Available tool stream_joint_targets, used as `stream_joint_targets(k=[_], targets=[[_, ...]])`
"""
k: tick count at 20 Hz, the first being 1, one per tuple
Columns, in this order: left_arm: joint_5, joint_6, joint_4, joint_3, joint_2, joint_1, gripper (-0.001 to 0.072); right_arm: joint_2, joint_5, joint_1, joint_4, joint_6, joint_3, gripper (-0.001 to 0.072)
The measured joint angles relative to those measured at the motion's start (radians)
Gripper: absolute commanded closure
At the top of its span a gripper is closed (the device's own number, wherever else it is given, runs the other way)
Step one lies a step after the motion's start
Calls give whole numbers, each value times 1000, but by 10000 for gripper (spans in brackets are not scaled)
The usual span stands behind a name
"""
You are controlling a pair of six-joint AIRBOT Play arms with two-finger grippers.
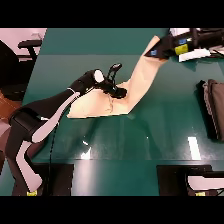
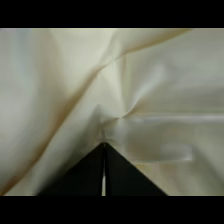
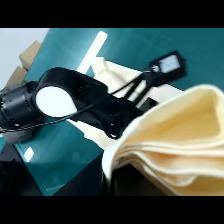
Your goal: Fold the shirts.
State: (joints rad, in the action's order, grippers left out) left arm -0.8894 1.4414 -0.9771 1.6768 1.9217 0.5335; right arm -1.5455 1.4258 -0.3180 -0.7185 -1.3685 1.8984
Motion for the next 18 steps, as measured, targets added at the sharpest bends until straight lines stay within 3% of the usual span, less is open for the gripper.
stream_joint_targets(k=[4, 9, 10, 11, 12, 15, 18], targets=[[-66, 2, -52, 16, -92, -104, 681, -80, -4, -101, 11, -2, 90, 697], [-138, 1, -167, 21, -346, -345, 679, -192, -97, -286, 19, 23, 130, 694], [-145, 1, -183, 22, -395, -389, 679, -220, -138, -333, 20, 35, 132, 620], [-153, 0, -202, 22, -441, -434, 679, -248, -179, -375, 21, 48, 134, 348], [-156, 0, -214, 22, -479, -471, 680, -277, -223, -417, 22, 68, 136, 165], [-177, -2, -231, 22, -559, -545, 680, -328, -297, -497, -7, 114, 138, 160], [-206, -2, -238, 22, -590, -563, 680, -326, -288, -486, -132, 85, 120, 160]])
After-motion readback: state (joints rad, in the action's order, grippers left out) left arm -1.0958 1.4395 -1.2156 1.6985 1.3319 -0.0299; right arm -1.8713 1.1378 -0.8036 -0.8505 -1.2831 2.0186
